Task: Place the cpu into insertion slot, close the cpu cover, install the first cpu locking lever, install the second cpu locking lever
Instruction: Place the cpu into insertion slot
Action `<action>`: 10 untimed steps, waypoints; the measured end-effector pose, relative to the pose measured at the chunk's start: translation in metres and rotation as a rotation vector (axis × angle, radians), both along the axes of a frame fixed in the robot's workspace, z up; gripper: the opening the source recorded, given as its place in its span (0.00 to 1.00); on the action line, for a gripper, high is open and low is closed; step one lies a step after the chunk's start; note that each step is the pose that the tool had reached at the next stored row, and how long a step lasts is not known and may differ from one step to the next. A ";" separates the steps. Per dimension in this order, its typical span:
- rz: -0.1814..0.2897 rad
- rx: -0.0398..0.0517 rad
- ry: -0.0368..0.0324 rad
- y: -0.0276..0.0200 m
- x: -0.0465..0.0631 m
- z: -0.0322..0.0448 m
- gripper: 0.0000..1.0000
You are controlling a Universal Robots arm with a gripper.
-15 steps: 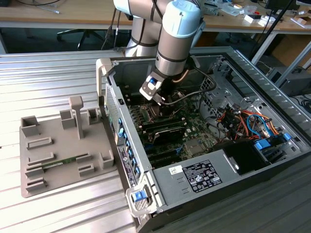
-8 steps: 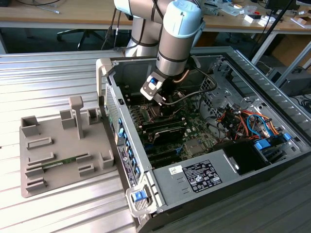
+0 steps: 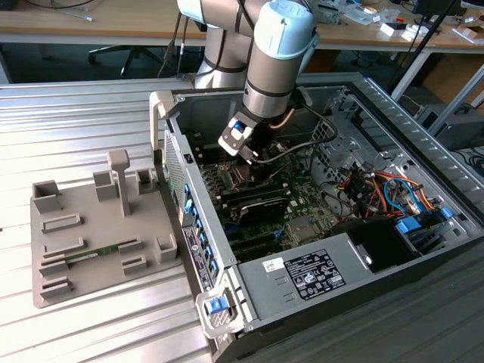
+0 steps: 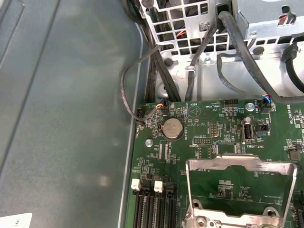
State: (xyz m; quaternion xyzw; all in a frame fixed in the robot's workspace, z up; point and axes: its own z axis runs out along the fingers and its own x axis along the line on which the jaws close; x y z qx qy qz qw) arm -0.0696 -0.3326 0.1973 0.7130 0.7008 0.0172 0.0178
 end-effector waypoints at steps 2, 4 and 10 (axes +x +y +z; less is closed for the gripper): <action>-0.014 0.0247 0.0001 0.0000 -0.003 0.0012 0.69; -0.014 0.0254 0.0001 0.0000 -0.003 0.0011 0.69; -0.014 0.0253 0.0002 -0.0002 -0.003 0.0050 0.69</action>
